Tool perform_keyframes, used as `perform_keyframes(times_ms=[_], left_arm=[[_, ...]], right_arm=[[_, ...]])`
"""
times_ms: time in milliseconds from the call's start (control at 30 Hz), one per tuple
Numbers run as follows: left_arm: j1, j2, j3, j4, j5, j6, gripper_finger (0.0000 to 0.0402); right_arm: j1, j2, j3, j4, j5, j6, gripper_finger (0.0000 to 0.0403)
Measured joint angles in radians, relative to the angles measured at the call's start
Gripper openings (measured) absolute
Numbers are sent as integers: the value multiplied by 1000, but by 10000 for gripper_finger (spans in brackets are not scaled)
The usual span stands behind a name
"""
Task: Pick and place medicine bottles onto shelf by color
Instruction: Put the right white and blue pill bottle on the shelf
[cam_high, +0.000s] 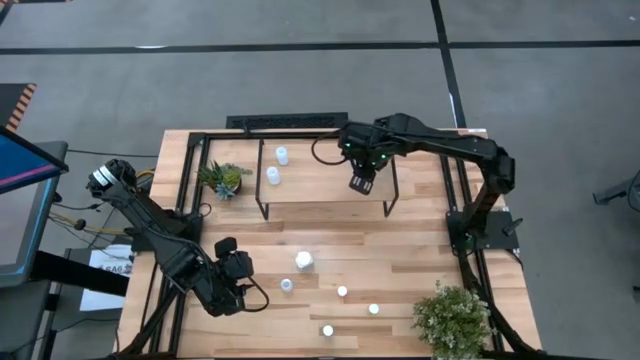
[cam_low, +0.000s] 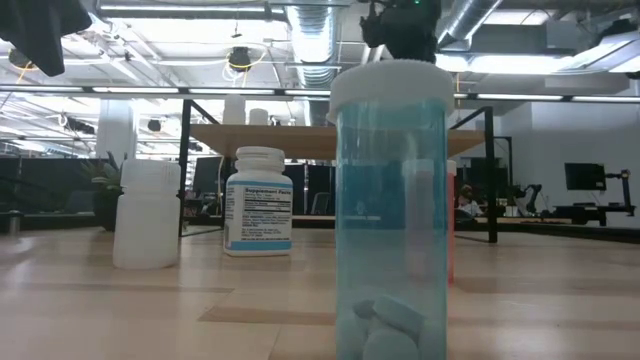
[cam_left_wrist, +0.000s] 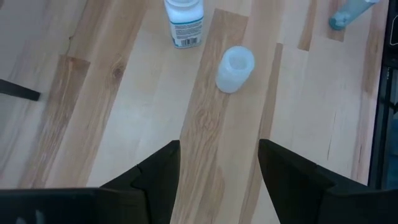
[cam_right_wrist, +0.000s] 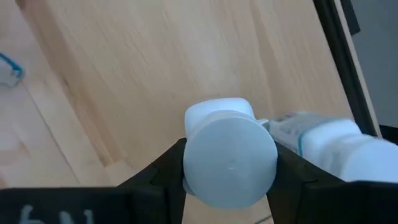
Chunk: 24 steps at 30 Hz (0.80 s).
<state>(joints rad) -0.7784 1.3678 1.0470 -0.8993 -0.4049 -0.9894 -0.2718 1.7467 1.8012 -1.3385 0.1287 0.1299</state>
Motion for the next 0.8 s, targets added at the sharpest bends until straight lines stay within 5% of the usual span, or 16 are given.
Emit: perform_keyframes(times_ms=[800], left_arm=[[0,0,0,1,3,1,201]], right_arm=[[-17,0,25,25,5,11,243]])
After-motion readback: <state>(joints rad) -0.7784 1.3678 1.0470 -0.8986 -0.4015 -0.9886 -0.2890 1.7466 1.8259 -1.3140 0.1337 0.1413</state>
